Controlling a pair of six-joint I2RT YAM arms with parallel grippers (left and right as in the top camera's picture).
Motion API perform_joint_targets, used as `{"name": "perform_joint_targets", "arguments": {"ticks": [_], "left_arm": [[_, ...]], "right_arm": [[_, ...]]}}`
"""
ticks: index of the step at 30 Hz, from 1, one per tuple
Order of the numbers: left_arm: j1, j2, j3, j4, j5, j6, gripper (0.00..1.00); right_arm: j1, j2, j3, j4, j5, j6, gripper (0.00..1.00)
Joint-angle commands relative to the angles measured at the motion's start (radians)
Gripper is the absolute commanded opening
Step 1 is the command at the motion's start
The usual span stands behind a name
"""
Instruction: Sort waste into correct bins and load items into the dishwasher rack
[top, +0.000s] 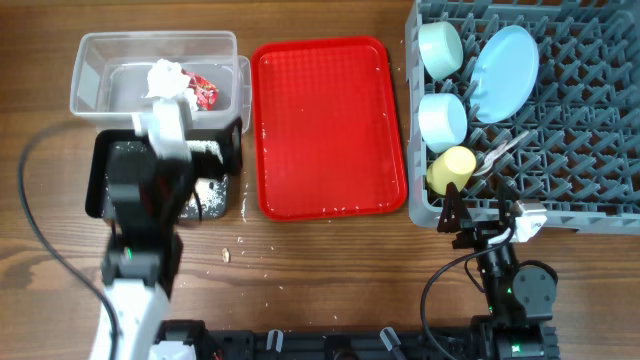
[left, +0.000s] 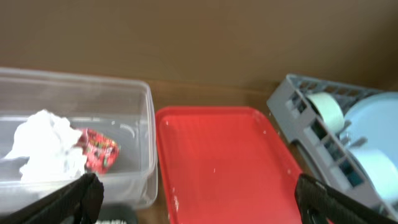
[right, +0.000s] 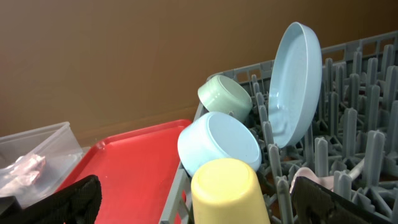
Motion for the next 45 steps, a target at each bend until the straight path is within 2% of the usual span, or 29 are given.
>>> {"name": "perform_joint_targets", "arguments": {"ticks": [1, 4, 10, 19, 45], "left_arm": [[0.031, -0.185, -0.235, 0.125, -0.008, 0.022, 1.00], [0.047, -0.322, -0.369, 0.175, -0.023, 0.022, 1.00], [0.049, -0.576, -0.512, 0.151, -0.057, 0.022, 1.00], [0.049, -0.867, -0.524, -0.132, -0.071, 0.022, 1.00], [0.049, -0.876, -0.524, -0.145, -0.071, 0.022, 1.00]], "right_arm": [[0.005, -0.005, -0.001, 0.003, 0.017, 0.008, 1.00], [0.005, -0.005, -0.001, 0.003, 0.016, 0.007, 1.00], [0.005, -0.005, -0.001, 0.003, 0.016, 0.008, 1.00], [0.005, -0.005, -0.001, 0.003, 0.016, 0.007, 1.00], [0.005, -0.005, -0.001, 0.003, 0.016, 0.007, 1.00]]}}
